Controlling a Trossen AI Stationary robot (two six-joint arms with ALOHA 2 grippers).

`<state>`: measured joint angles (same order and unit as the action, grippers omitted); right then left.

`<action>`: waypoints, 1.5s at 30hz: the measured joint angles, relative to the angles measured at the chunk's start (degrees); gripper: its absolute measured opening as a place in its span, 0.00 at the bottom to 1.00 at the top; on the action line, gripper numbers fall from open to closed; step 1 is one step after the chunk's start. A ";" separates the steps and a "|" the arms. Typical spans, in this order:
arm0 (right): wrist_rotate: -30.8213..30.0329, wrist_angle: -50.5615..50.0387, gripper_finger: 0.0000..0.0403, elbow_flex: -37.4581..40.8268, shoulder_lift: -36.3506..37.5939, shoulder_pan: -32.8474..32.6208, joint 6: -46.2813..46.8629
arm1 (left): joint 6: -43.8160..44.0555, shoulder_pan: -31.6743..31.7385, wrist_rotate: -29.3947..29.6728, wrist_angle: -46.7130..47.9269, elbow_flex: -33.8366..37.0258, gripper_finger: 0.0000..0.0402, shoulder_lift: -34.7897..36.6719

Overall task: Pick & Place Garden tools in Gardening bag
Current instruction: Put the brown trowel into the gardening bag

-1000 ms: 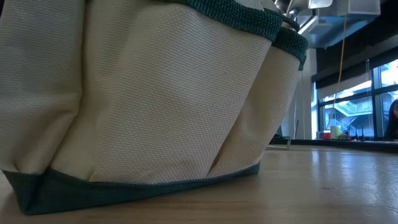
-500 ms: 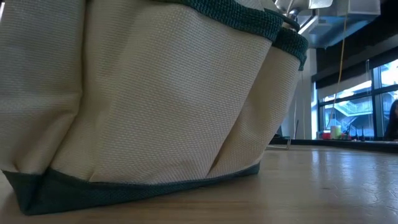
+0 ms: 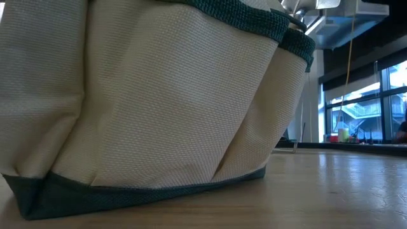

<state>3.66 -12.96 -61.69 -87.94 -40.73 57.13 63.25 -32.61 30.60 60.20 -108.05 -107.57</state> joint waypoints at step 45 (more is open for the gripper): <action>21.71 -7.31 0.01 9.25 21.51 20.71 -31.74 | -1.41 24.92 -9.29 2.21 0.00 0.00 -0.07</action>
<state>25.37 -20.28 -52.44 -66.43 -20.02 25.39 61.84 -7.69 21.30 62.41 -108.05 -107.63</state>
